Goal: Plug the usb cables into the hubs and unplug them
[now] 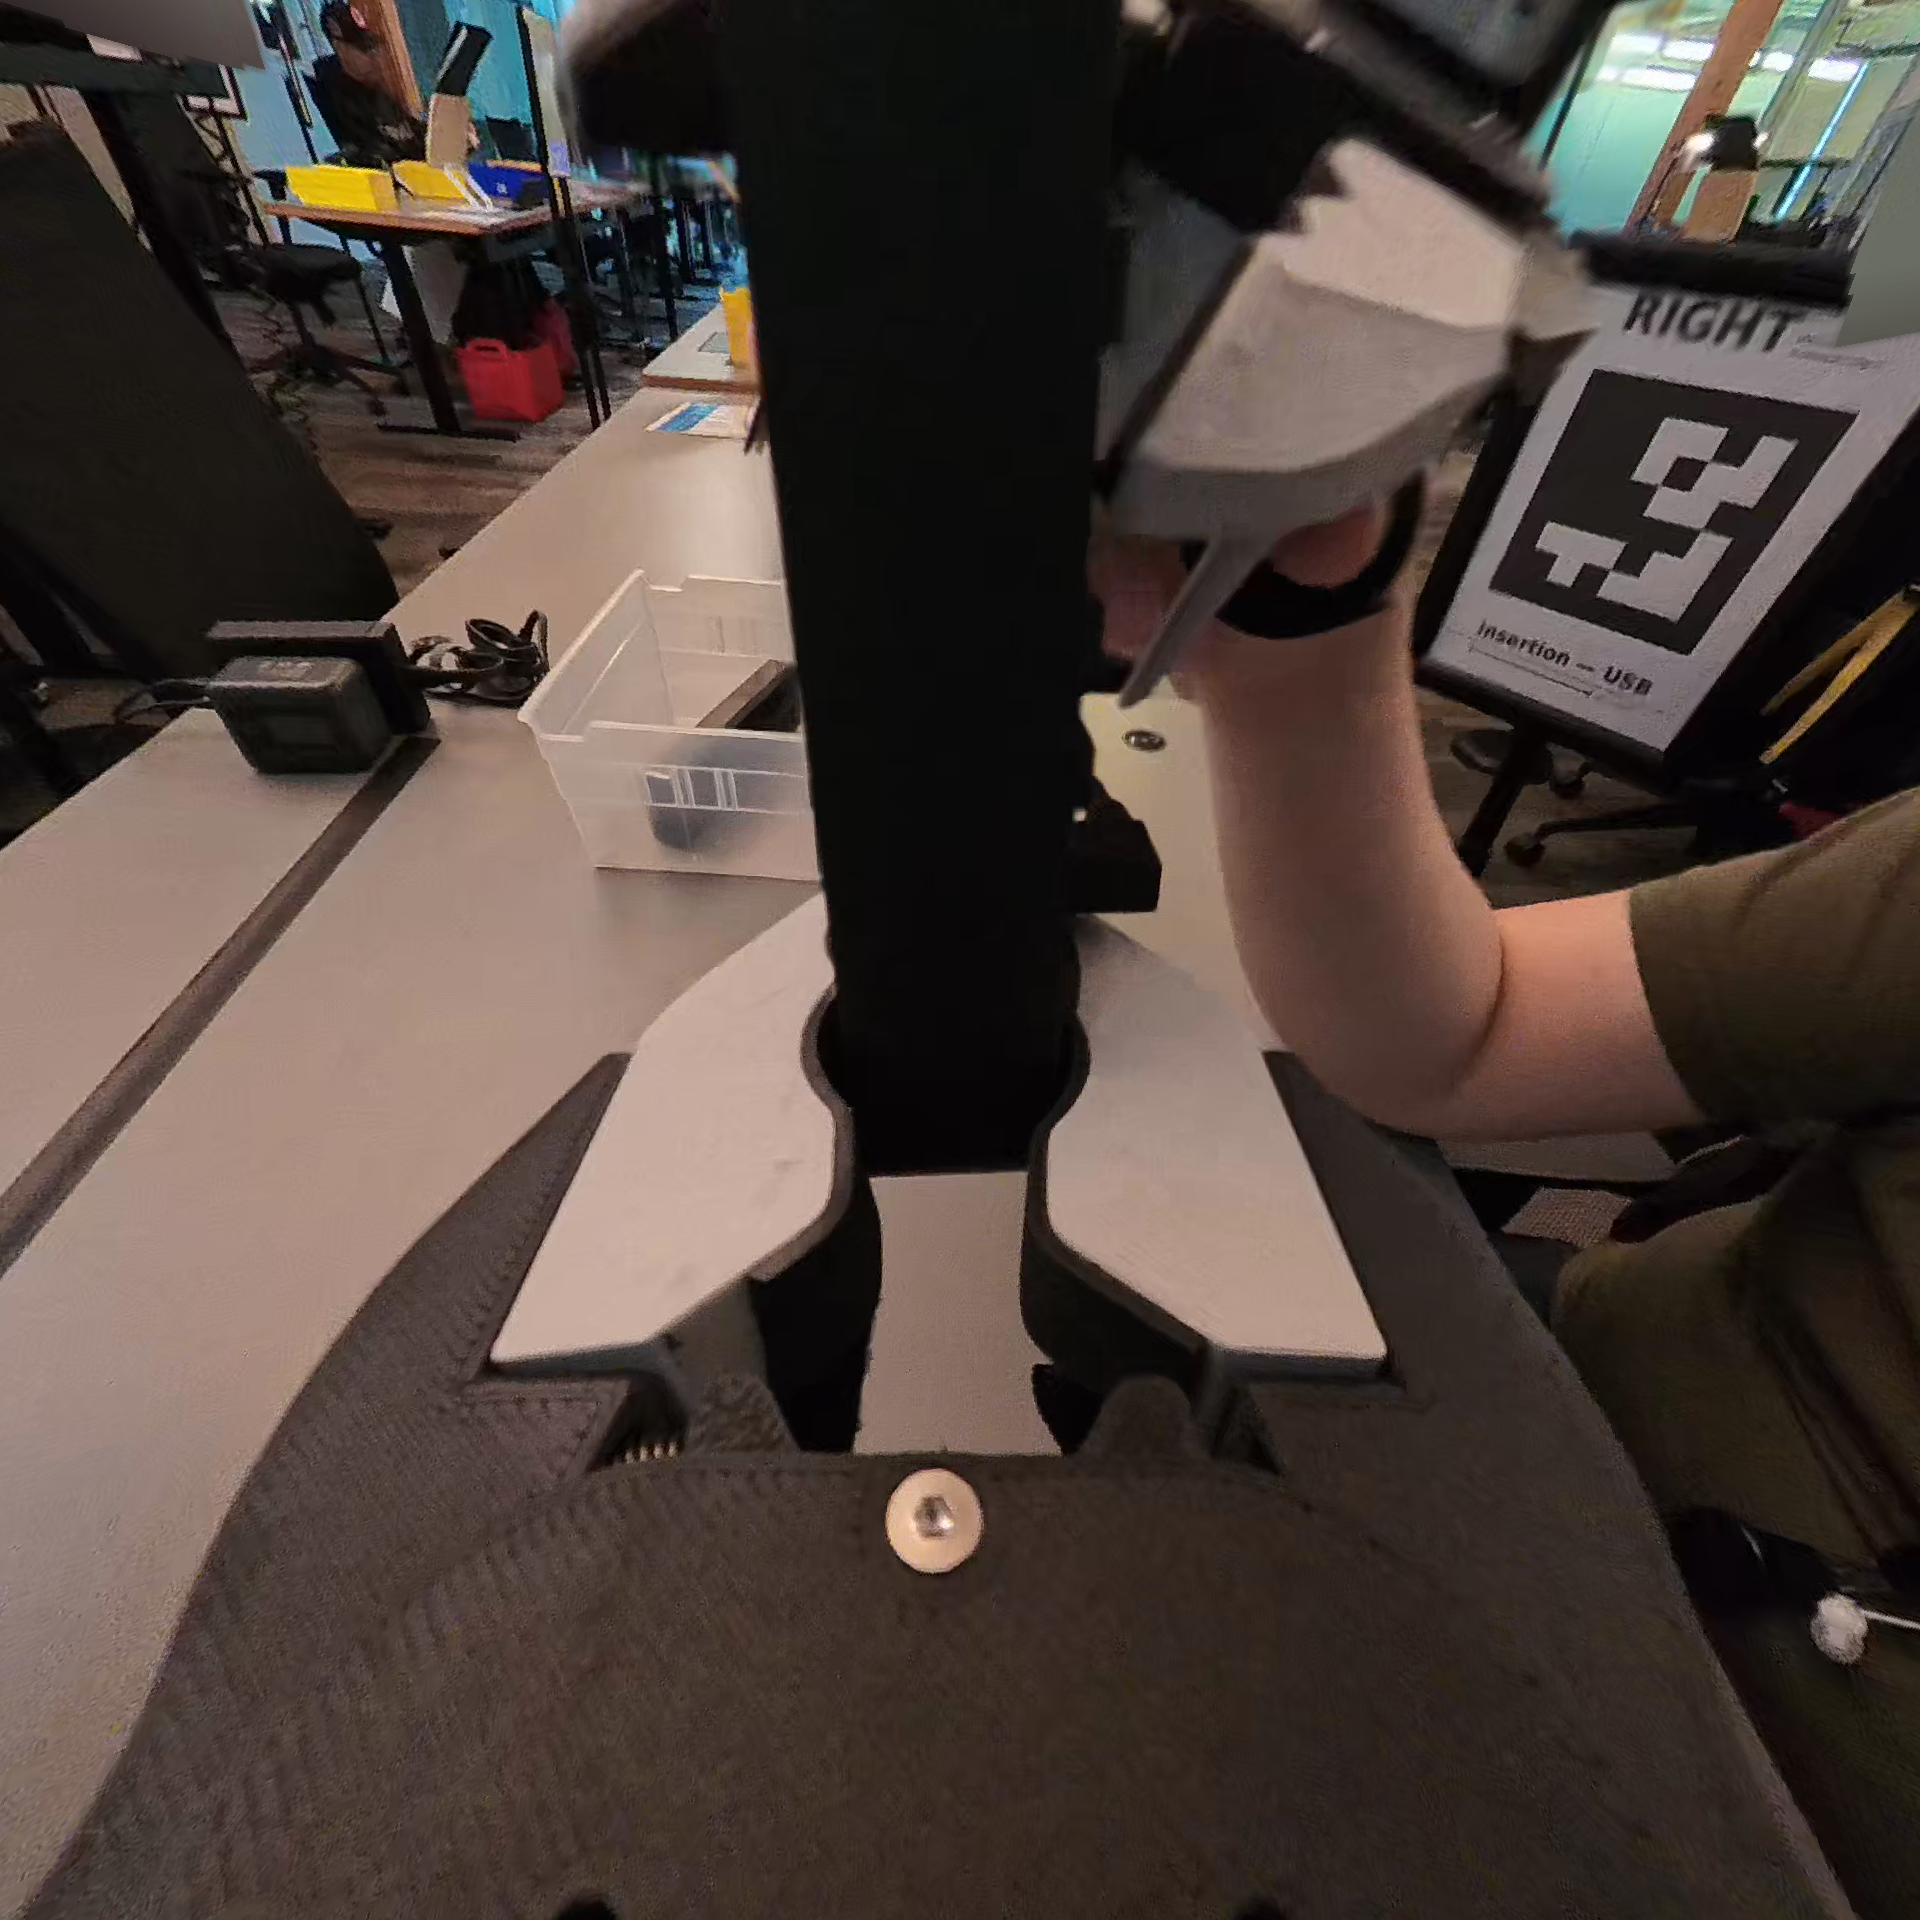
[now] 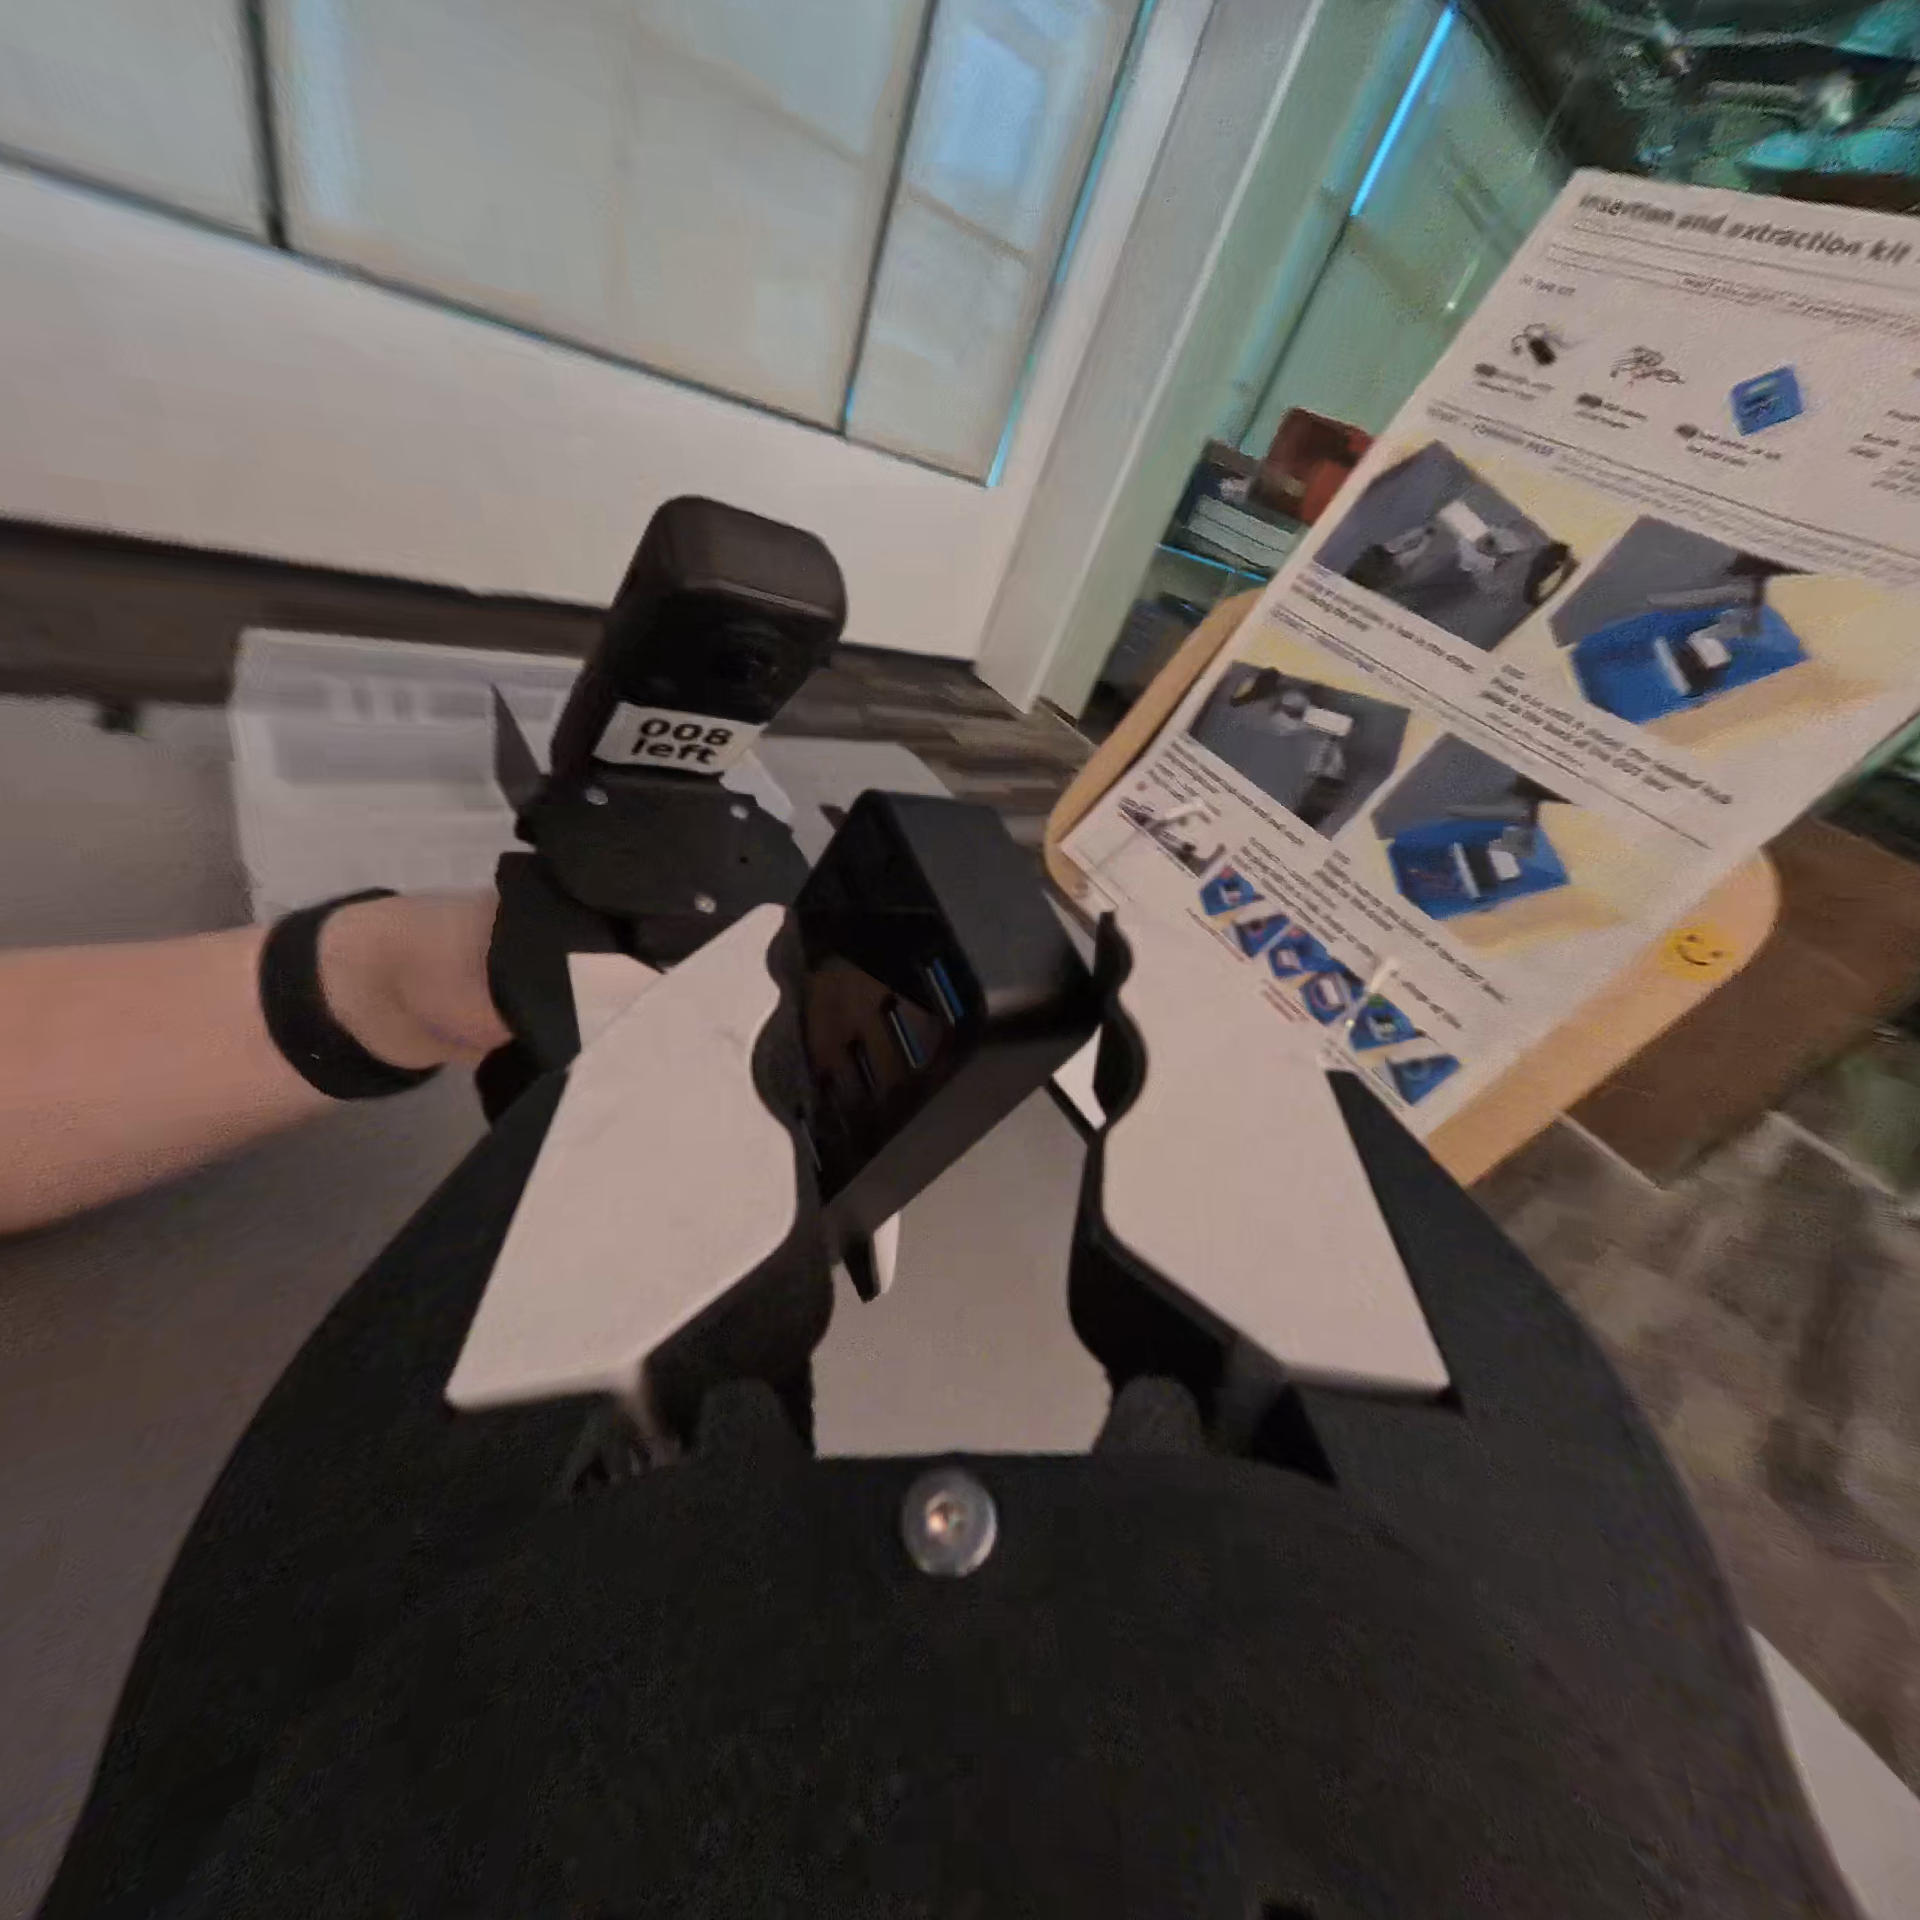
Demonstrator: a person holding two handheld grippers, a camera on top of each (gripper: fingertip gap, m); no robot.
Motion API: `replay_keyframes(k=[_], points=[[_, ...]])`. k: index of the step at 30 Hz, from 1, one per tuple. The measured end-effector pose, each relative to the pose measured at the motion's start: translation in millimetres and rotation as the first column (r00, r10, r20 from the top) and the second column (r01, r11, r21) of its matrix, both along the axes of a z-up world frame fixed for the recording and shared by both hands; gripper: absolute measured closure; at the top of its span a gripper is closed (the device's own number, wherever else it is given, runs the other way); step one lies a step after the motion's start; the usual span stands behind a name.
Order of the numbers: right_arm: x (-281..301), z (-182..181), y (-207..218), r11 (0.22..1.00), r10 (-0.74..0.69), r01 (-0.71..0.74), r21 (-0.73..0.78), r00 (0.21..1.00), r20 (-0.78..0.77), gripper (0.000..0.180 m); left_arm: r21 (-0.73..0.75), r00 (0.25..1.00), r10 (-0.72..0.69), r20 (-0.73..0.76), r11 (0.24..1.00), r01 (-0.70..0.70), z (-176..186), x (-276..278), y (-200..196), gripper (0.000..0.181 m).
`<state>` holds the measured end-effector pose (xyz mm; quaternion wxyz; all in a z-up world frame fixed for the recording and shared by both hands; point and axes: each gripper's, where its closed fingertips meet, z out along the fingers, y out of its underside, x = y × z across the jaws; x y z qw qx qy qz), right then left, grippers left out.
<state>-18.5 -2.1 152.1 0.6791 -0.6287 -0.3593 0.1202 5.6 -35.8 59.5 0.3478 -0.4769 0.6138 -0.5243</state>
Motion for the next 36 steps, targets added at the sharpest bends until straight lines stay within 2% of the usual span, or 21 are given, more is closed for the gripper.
replay_keyframes(k=[2, 4, 6, 8, 10, 11, 13, 15, 18, 21, 23, 28, 32, 36], points=[[-3, -10, 2, 0.996, -0.028, 0.029, -0.085, 1.0, 0.01, 0.126, 0.014, 0.998, -0.039, -0.044, 0.999, 0.039, -11, 2, -6, 0.152], [-2, -14, 4, 0.985, -0.025, 0.013, -0.173, 0.997, -0.067, 0.122, -0.003, 0.999, -0.031, -0.009, 1.0, 0.031, -7, 4, -5, 0.152], [8, -5, 8, 0.988, -0.021, -0.004, -0.156, 0.988, -0.156, 0.11, -0.024, 0.999, -0.027, 0.041, 0.999, 0.028, 5, 1, -4, 0.152], [9, -1, 1, 0.975, 0.089, -0.136, -0.177, 0.964, -0.252, 0.112, -0.017, 0.997, -0.071, 0.043, 0.997, 0.072, 9, -5, -11, 0.153], [2, -8, -7, 0.931, 0.203, -0.278, -0.237, 0.933, -0.296, 0.111, 0.023, 0.993, -0.118, -0.028, 0.993, 0.118, 1, -8, -22, 0.152], [-4, -13, -12, 0.9, 0.263, -0.347, -0.265, 0.915, -0.305, 0.117, 0.047, 0.991, -0.122, -0.059, 0.991, 0.125, -3, -7, -26, 0.152], [-20, -20, -30, 0.796, 0.431, -0.522, -0.307, 0.844, -0.319, 0.15, 0.075, 0.99, -0.109, -0.092, 0.99, 0.116, -10, -2, -29, 0.152], [-19, -21, -26, 0.776, 0.423, -0.532, -0.339, 0.837, -0.346, 0.15, 0.055, 0.993, -0.094, -0.076, 0.994, 0.098, -9, 3, -28, 0.151], [-8, -17, -21, 0.787, 0.386, -0.52, -0.332, 0.835, -0.391, 0.151, -0.021, 0.995, -0.091, -0.044, 0.996, 0.091, -4, 3, -24, 0.151], [-2, -19, -24, 0.799, 0.383, -0.503, -0.331, 0.849, -0.365, 0.151, -0.036, 0.991, -0.085, -0.101, 0.996, 0.081, -11, -2, -20, 0.146], [-2, -19, -26, 0.806, 0.38, -0.494, -0.326, 0.854, -0.355, 0.151, -0.035, 0.991, -0.103, -0.09, 0.994, 0.1, -10, -4, -22, 0.154], [-2, -21, -27, 0.805, 0.391, -0.491, -0.334, 0.861, -0.324, 0.151, -0.04, 0.989, -0.114, -0.099, 0.993, 0.11, -14, -2, -24, 0.154], [-4, -20, -25, 0.806, 0.391, -0.492, -0.33, 0.86, -0.327, 0.151, -0.137, 0.986, -0.155, -0.058, 0.98, 0.146, -6, -1, -24, 0.151], [-6, -29, -23, 0.805, 0.376, -0.467, -0.365, 0.878, -0.295, 0.15, -0.07, 0.989, -0.116, -0.09, 0.991, 0.11, -17, 2, -19, 0.152]])
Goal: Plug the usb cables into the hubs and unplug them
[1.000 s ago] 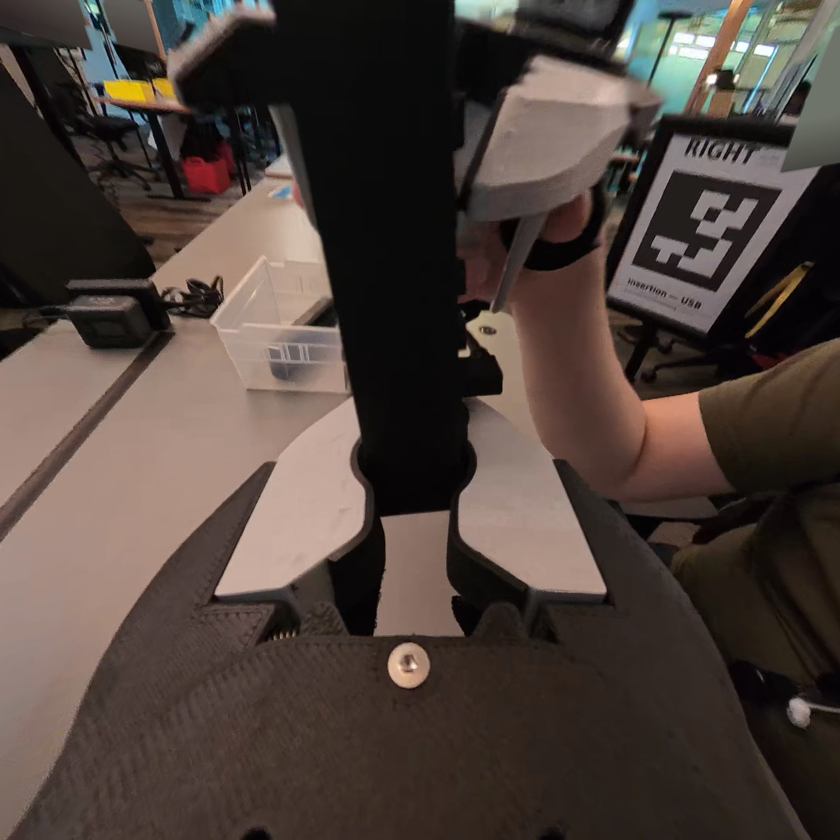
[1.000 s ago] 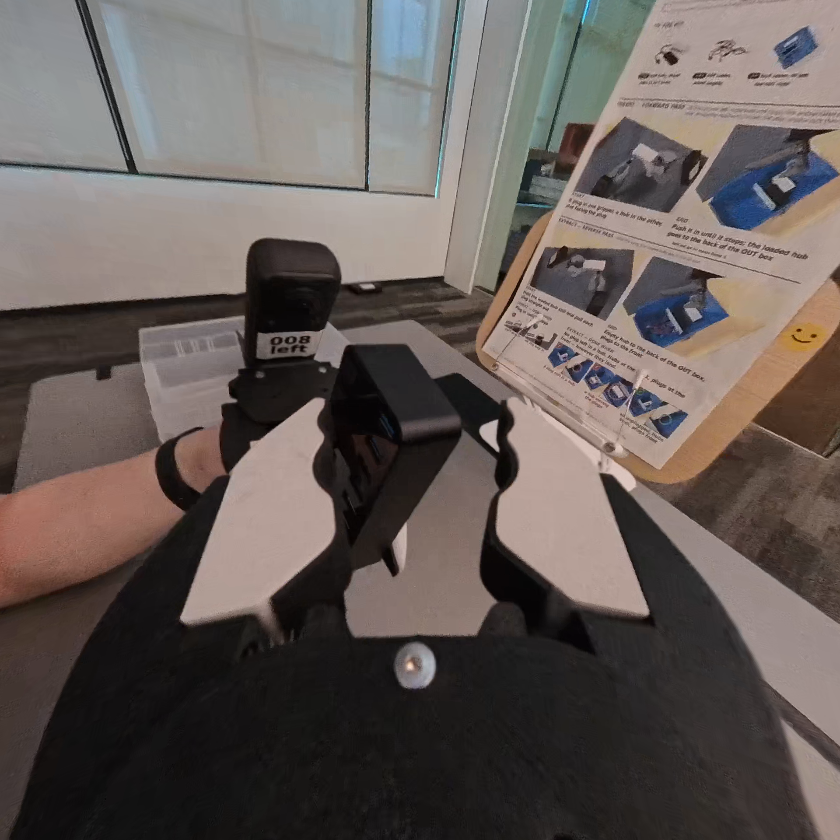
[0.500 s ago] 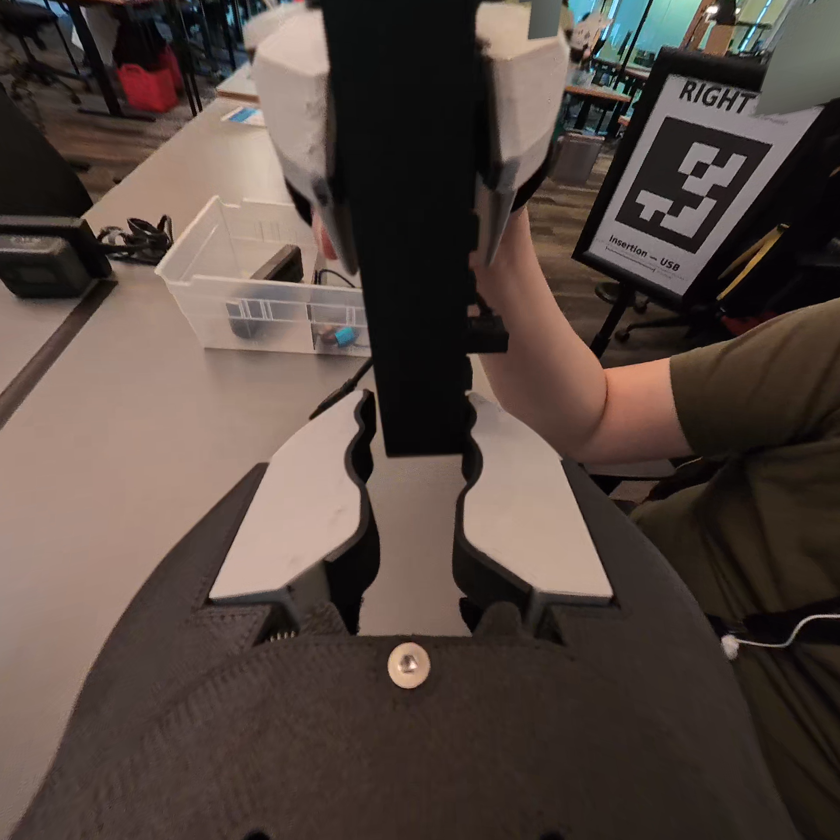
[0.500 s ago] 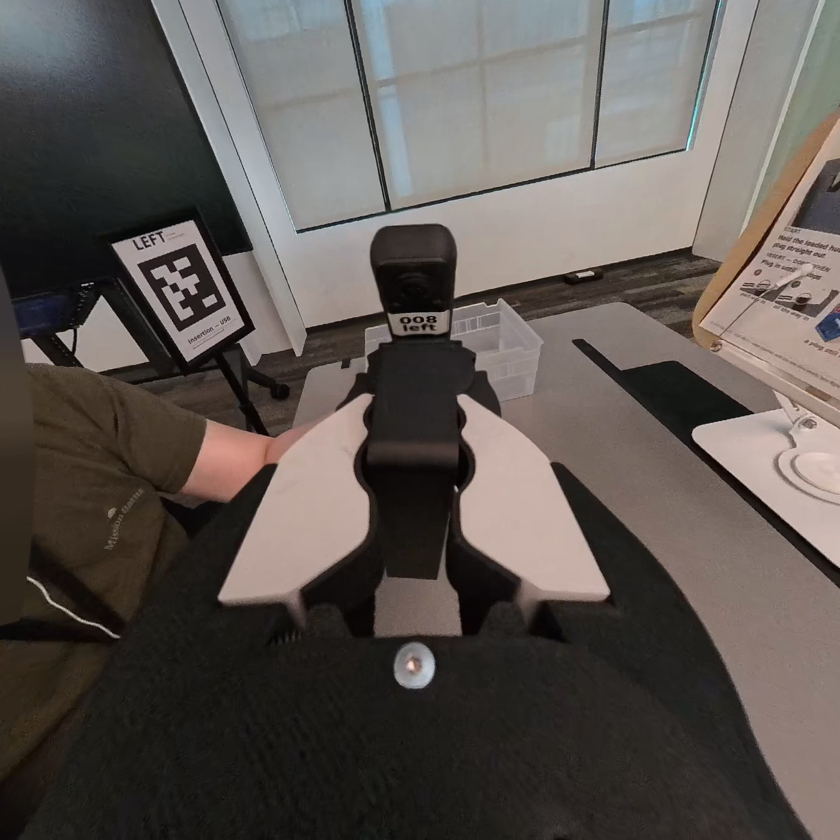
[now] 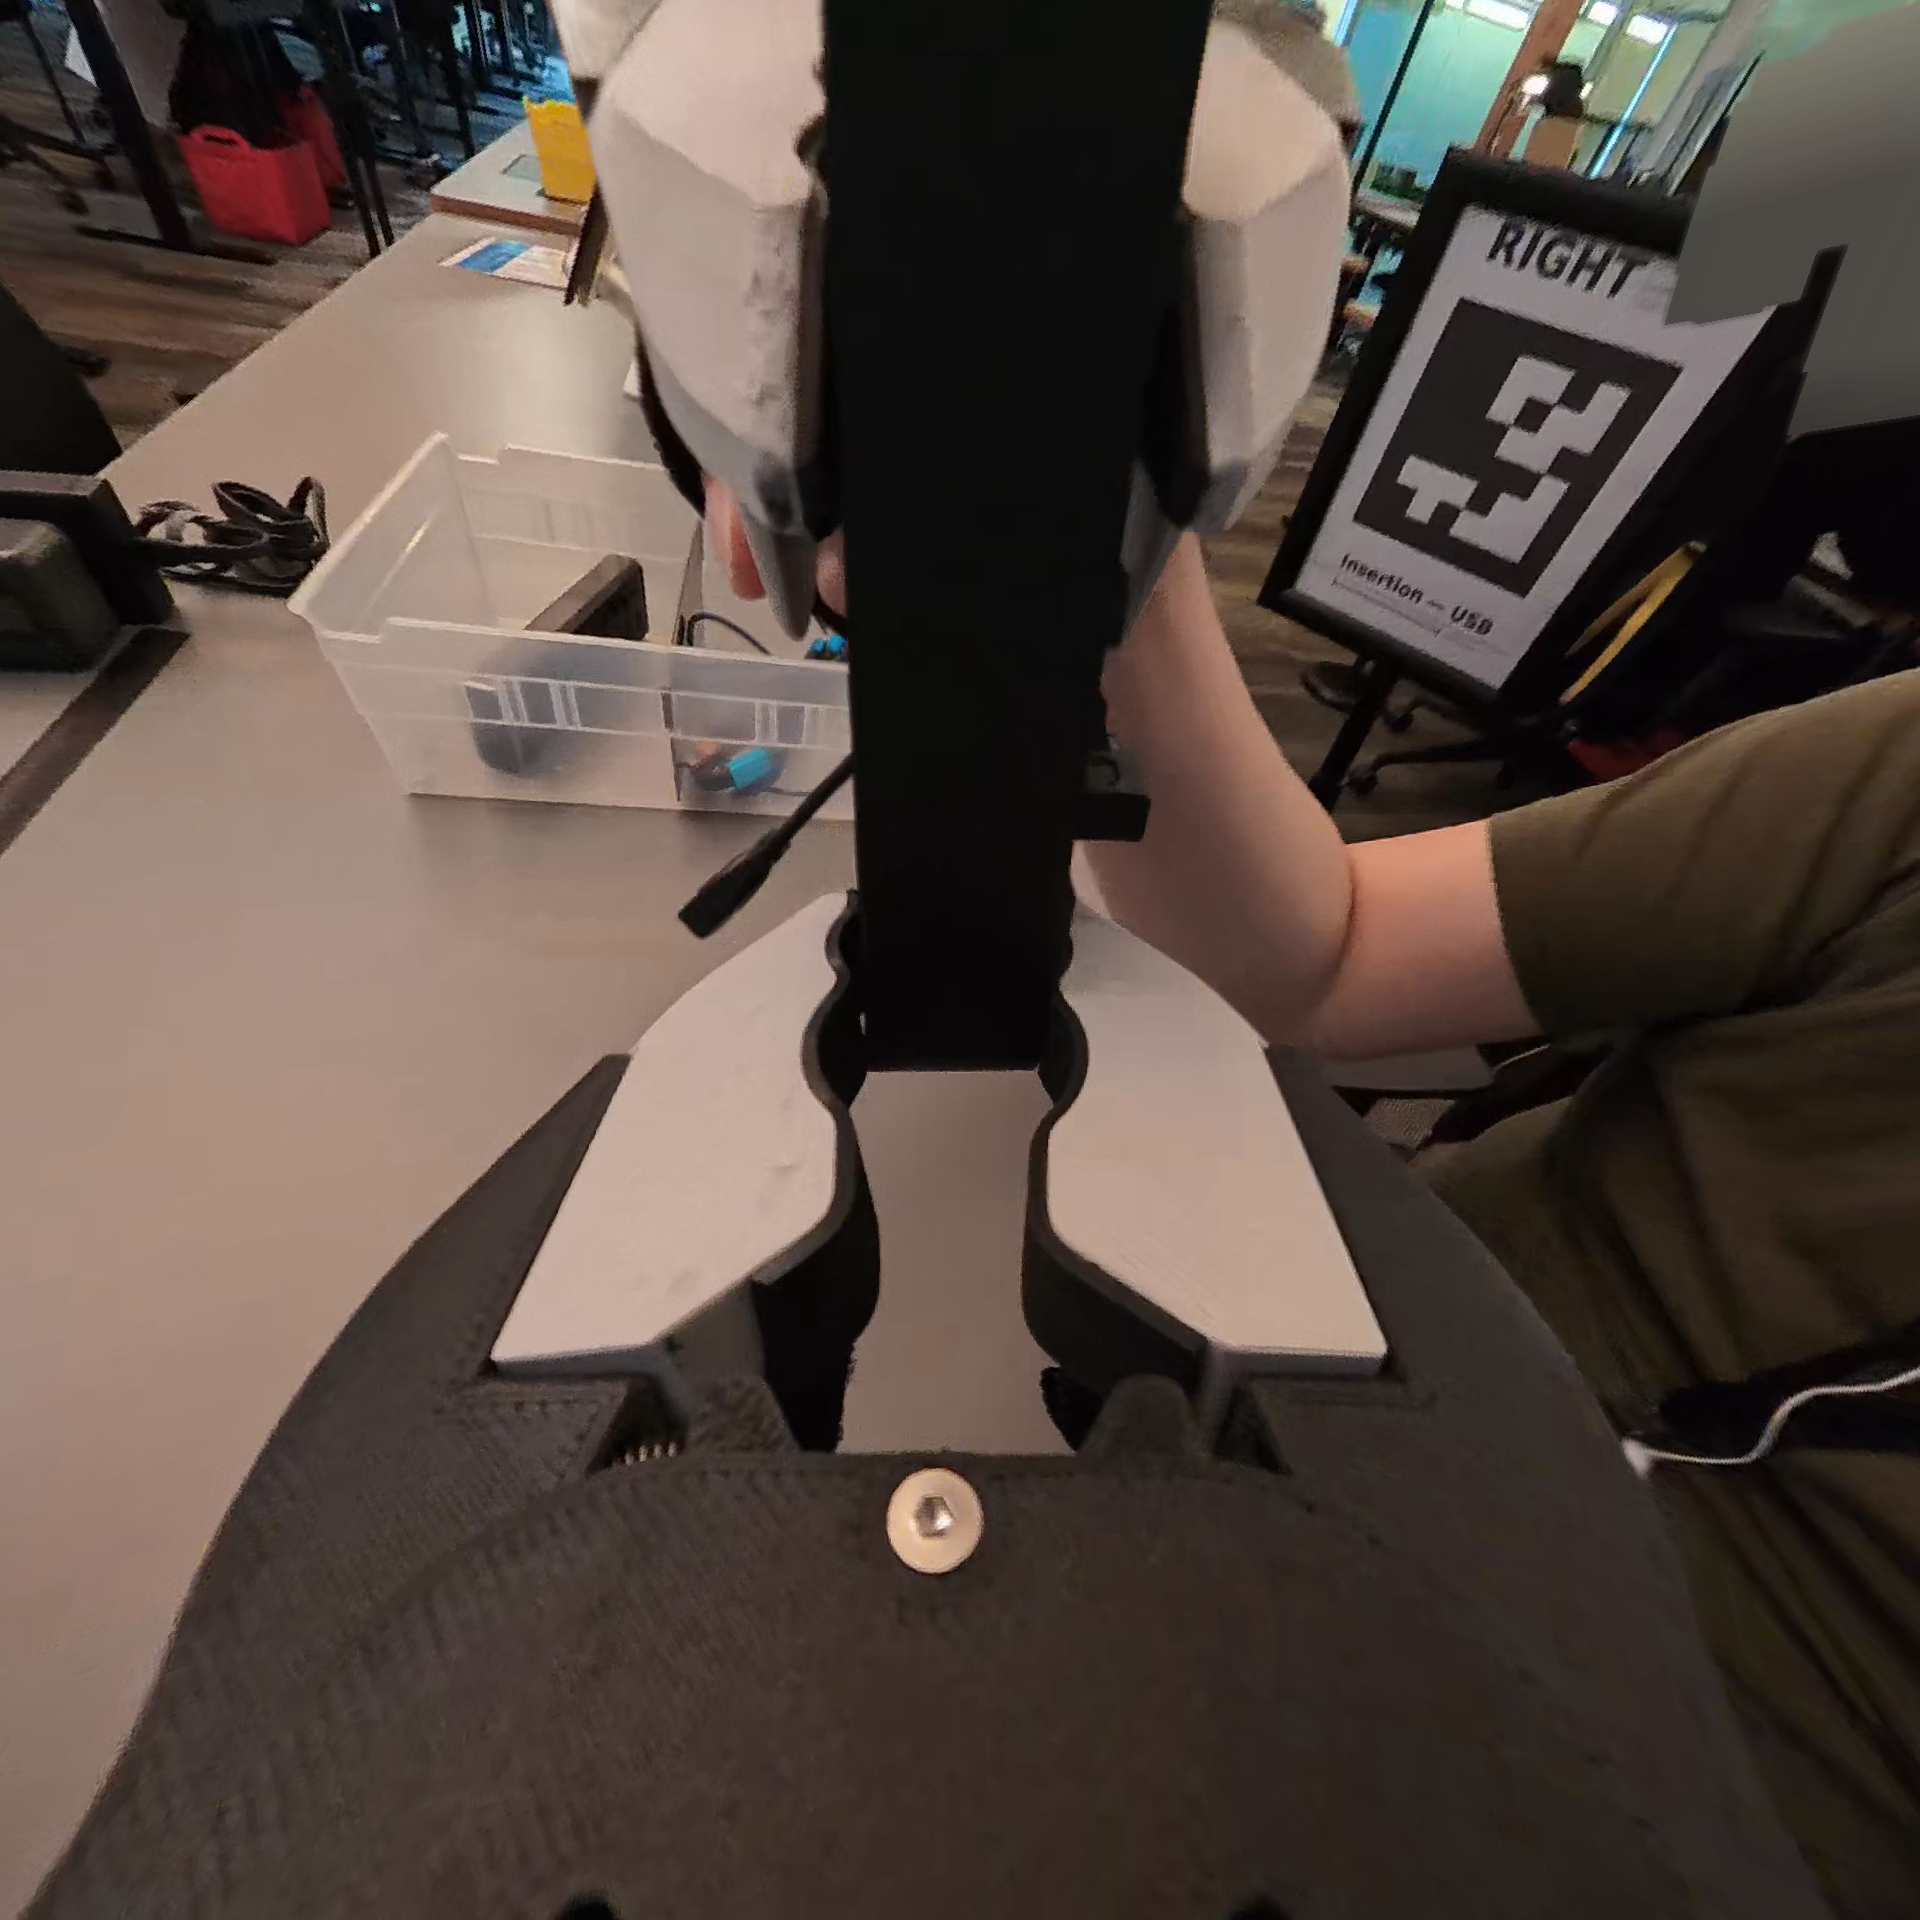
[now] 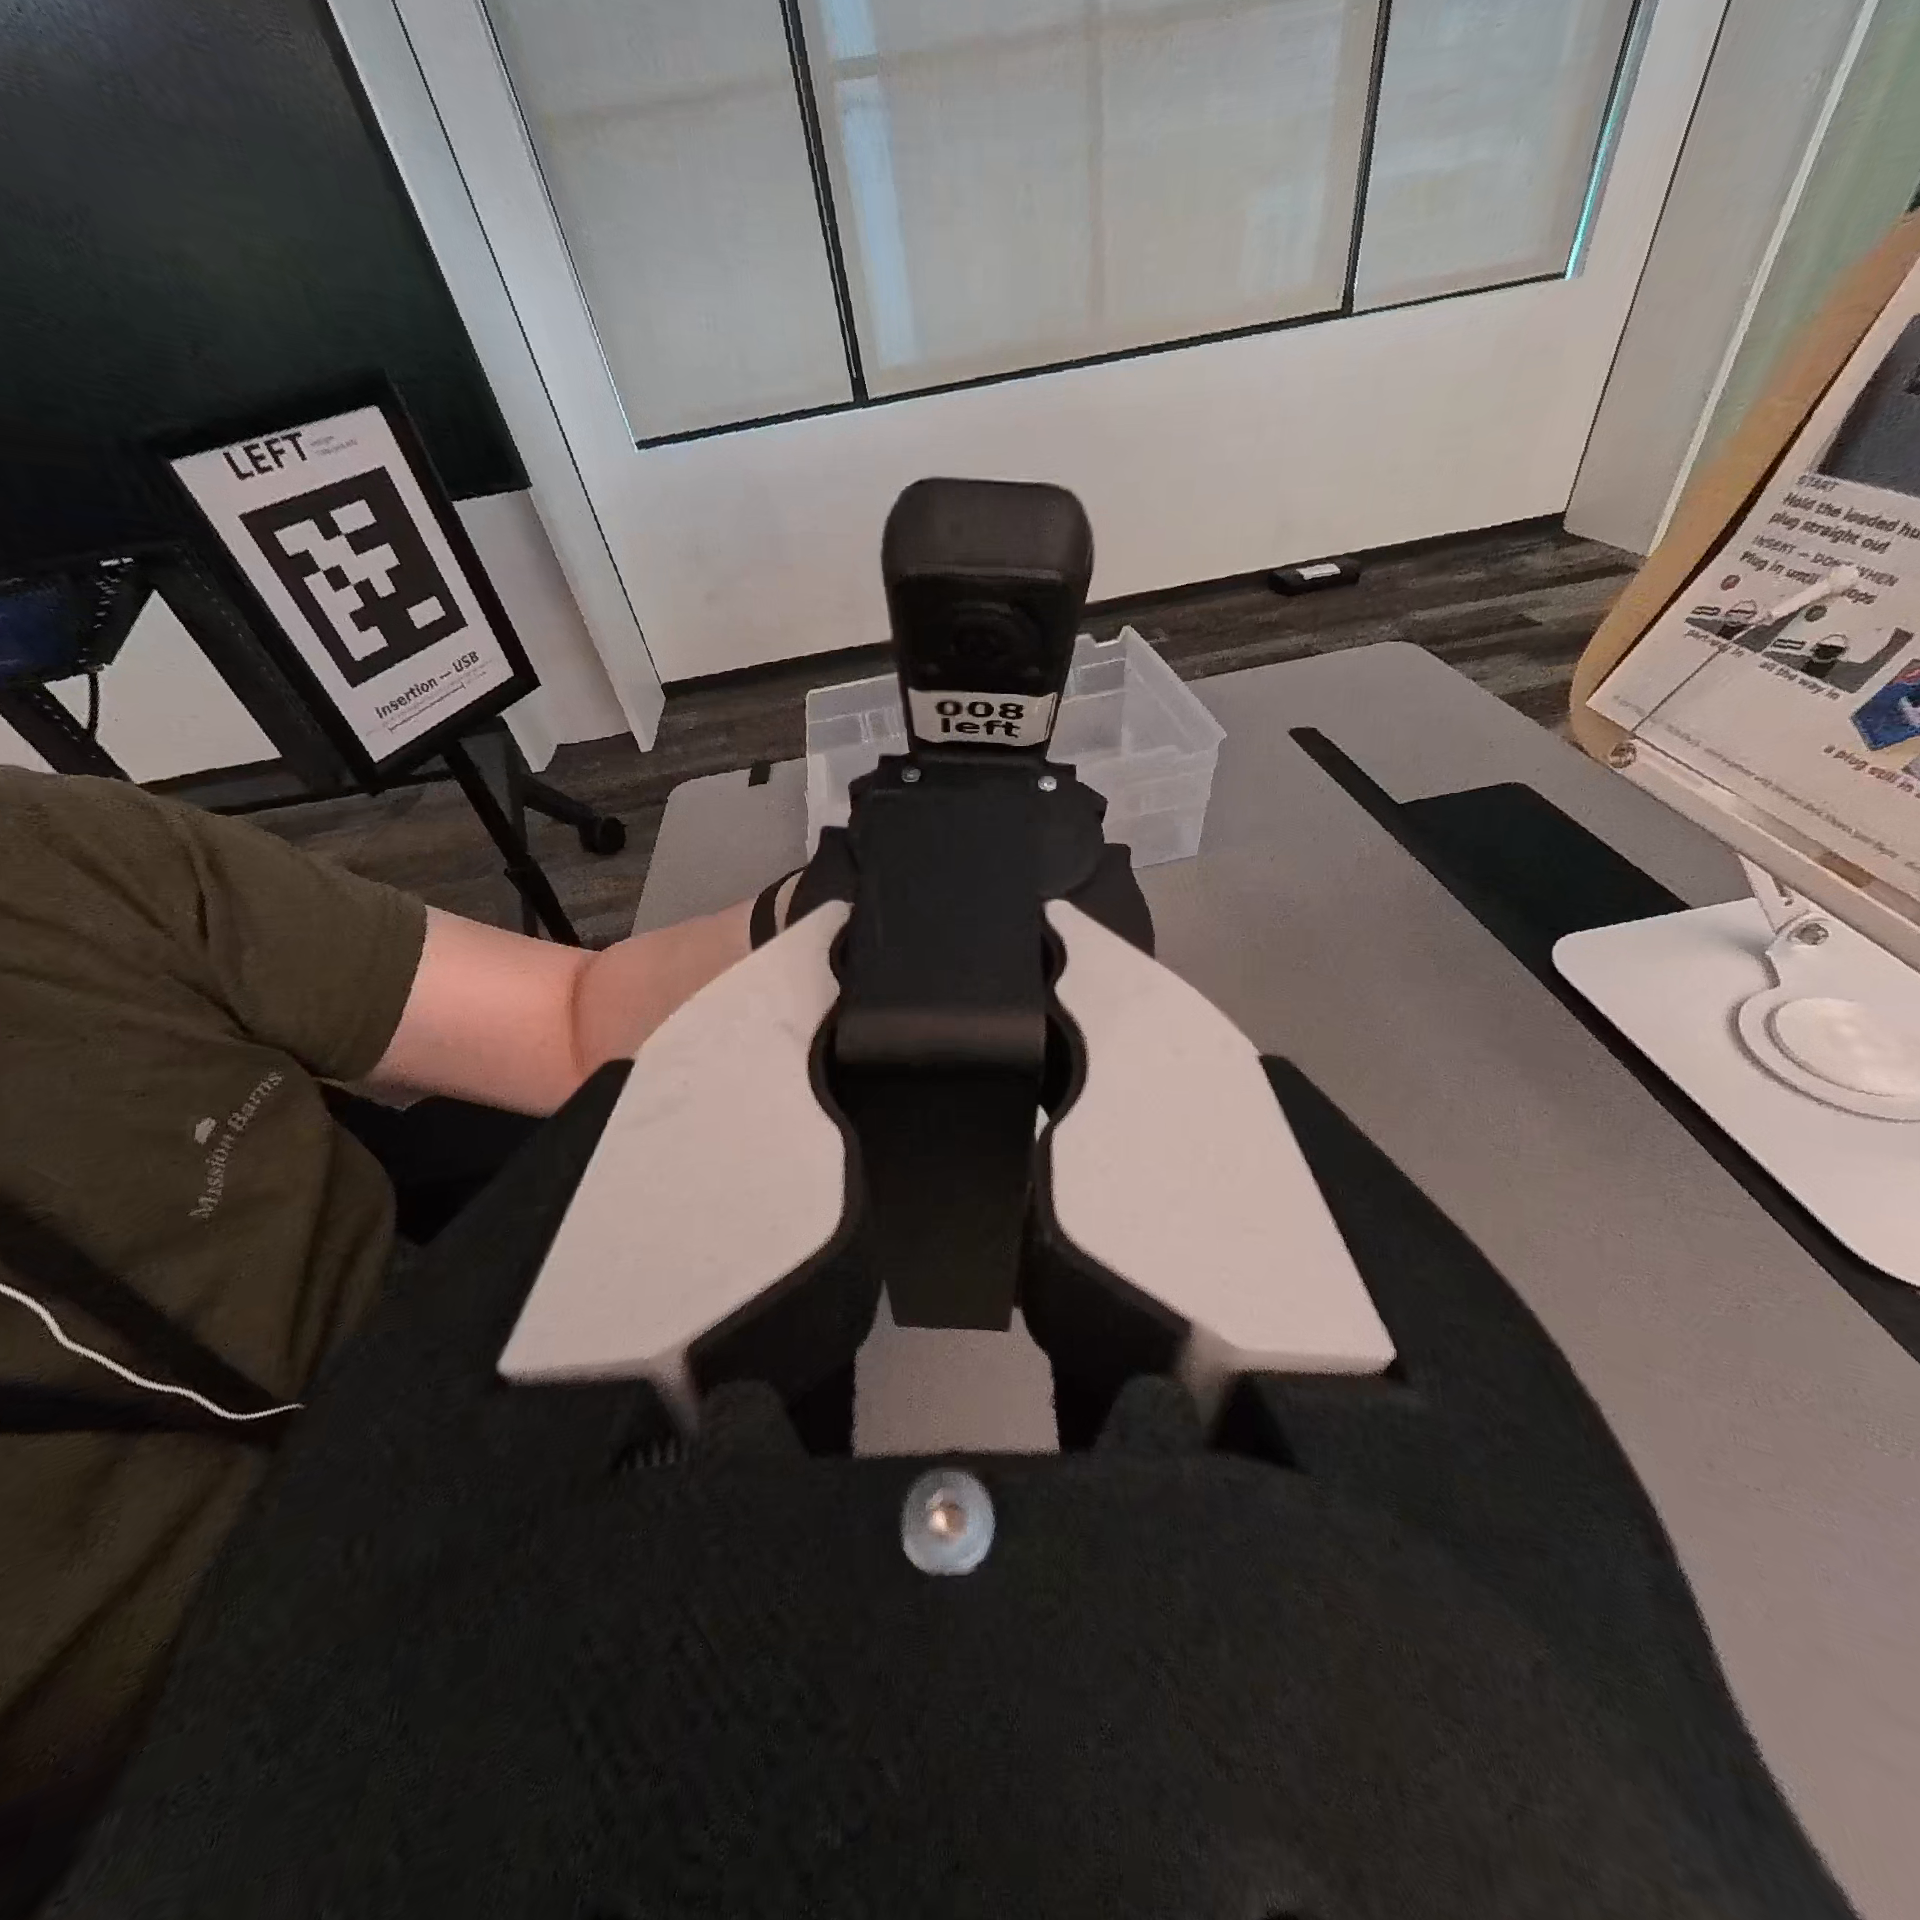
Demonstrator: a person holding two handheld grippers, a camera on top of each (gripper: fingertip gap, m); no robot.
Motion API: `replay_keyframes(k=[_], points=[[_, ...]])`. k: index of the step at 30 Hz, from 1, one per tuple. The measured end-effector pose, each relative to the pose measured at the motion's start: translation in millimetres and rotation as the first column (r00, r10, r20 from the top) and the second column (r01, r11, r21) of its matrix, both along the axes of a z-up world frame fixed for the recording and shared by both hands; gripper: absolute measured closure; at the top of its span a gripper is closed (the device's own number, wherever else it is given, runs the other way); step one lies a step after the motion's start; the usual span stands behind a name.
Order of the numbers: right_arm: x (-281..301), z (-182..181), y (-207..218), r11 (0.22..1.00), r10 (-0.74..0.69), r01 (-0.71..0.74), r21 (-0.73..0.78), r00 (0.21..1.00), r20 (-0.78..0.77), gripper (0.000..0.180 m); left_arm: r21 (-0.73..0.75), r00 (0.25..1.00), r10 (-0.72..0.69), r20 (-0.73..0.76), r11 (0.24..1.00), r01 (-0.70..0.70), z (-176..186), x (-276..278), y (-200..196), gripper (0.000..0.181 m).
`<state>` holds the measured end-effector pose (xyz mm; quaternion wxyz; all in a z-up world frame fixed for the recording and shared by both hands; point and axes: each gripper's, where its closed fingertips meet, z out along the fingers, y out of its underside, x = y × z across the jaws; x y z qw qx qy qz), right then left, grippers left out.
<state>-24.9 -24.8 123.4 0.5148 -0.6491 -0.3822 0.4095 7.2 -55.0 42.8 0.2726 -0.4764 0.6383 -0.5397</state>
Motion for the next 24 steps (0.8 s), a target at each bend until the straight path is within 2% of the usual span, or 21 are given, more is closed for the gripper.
replay_keyframes(k=[2, 10, 14, 20, 24], points=[[2, 2, 1, 1.0, -0.007, 0.007, -0.003, 1.0, -0.022, 0.15, 0.036, 0.998, 0.043, 0.041, 0.998, -0.044, 4, 2, 4, 0.153], [-4, 3, -3, 1.0, 0.005, -0.005, 0.027, 1.0, 0.009, 0.15, -0.038, 0.998, -0.017, 0.06, 0.999, 0.019, 9, 2, -4, 0.15], [-6, -5, -2, 1.0, 0.029, -0.029, 0.011, 0.999, 0.041, 0.15, 0.071, 1.0, 0.017, 0.016, 0.997, -0.018, -2, 3, 0, 0.152], [-9, -1, -8, 0.997, 0.037, -0.04, 0.061, 0.998, 0.048, 0.15, 0.113, 0.999, 0.025, 0.027, 0.993, -0.027, 1, 2, -3, 0.152], [-14, -7, -11, 0.997, 0.046, -0.052, 0.064, 0.994, 0.097, 0.15, 0.154, 0.999, 0.016, -0.029, 0.988, -0.011, -8, 0, -6, 0.152]])
